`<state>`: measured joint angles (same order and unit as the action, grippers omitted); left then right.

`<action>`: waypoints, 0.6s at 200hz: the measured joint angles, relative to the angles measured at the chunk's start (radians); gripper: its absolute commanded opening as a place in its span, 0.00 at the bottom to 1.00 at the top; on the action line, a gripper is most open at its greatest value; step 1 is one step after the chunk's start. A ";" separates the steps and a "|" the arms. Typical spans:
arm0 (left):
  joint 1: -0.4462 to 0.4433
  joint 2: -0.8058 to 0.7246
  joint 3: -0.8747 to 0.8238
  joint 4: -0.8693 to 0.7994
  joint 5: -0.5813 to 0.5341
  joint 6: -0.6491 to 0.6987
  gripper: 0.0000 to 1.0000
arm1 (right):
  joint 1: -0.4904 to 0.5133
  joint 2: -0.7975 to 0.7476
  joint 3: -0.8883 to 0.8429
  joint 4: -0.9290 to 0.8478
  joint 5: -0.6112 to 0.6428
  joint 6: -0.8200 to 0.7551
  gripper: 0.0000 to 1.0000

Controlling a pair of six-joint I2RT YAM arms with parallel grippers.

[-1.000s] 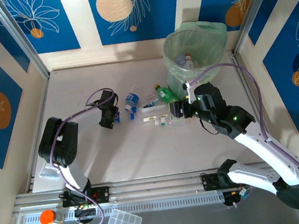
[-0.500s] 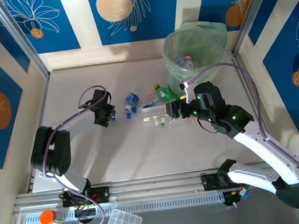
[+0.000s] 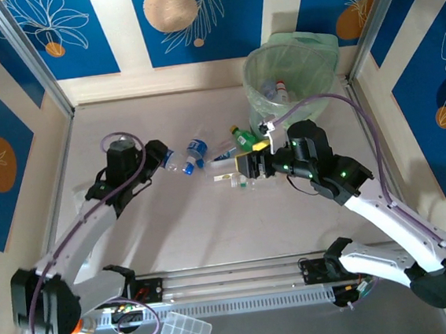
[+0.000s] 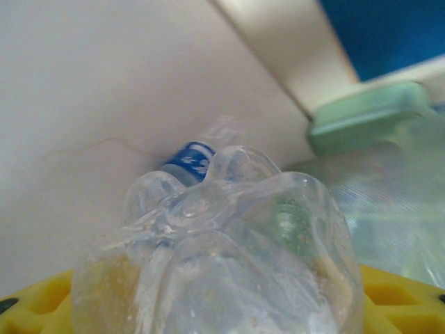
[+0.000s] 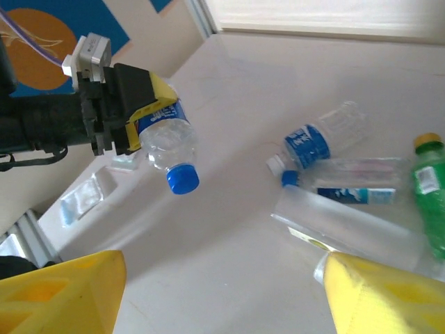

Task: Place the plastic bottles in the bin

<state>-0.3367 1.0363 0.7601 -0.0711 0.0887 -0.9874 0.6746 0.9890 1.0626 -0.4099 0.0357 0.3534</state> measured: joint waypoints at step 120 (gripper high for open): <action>-0.002 -0.115 -0.182 0.529 0.593 0.103 0.46 | -0.012 0.129 -0.033 0.230 -0.279 0.124 0.81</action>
<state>-0.3389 0.9211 0.5777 0.4583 0.6819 -0.8848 0.6628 1.1183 1.0298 -0.1799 -0.2436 0.4770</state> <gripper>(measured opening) 0.598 0.791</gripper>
